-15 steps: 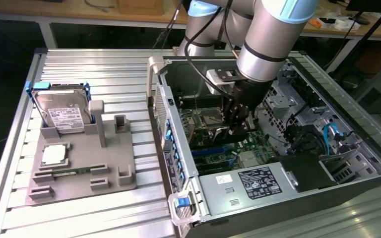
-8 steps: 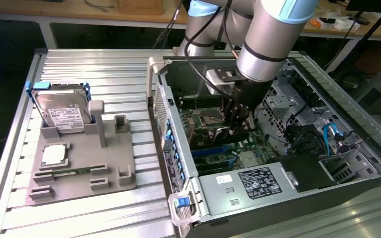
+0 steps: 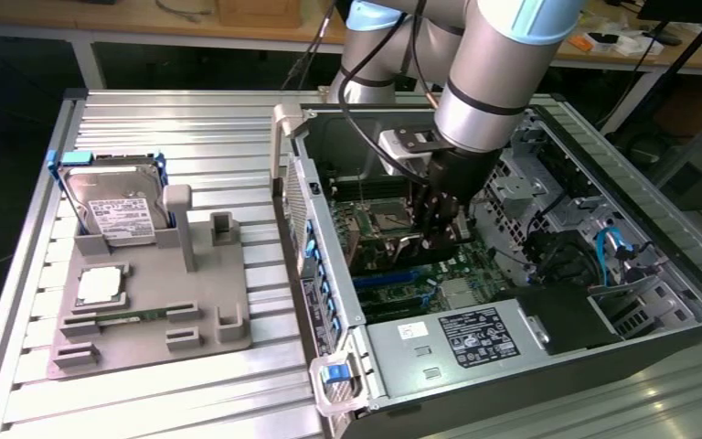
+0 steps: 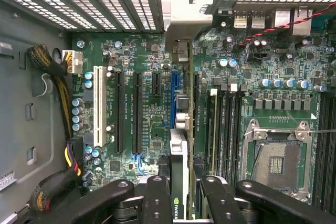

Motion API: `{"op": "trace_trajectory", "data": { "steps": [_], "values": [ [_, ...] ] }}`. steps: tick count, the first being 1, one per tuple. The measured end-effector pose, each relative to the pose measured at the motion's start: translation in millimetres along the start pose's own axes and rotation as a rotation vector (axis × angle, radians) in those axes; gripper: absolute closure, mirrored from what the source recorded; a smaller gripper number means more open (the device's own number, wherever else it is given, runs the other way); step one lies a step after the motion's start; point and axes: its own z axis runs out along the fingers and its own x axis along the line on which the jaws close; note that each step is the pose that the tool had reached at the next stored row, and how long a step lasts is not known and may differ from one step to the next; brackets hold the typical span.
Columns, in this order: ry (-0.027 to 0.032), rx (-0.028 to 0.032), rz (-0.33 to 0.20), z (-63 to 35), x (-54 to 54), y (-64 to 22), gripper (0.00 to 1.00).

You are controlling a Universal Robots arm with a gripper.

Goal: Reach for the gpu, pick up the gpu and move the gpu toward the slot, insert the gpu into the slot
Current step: 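Insert the gpu into the slot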

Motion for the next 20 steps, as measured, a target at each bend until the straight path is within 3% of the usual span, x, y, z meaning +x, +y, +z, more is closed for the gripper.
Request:
{"op": "trace_trajectory", "data": {
  "steps": [5, 6, 7, 20],
  "values": [
    [0.0001, 0.0085, 0.000, -5.5, 0.2, 0.3, 0.73],
    [0.0003, 0.0132, 0.001, -5.5, 0.2, 0.5, 0.73],
    [0.0007, 0.0252, 0.001, -5.4, 0.1, 1.6, 0.73],
    [0.0007, 0.0255, 0.001, -5.1, 5.6, 9.4, 0.73]
  ]
}}
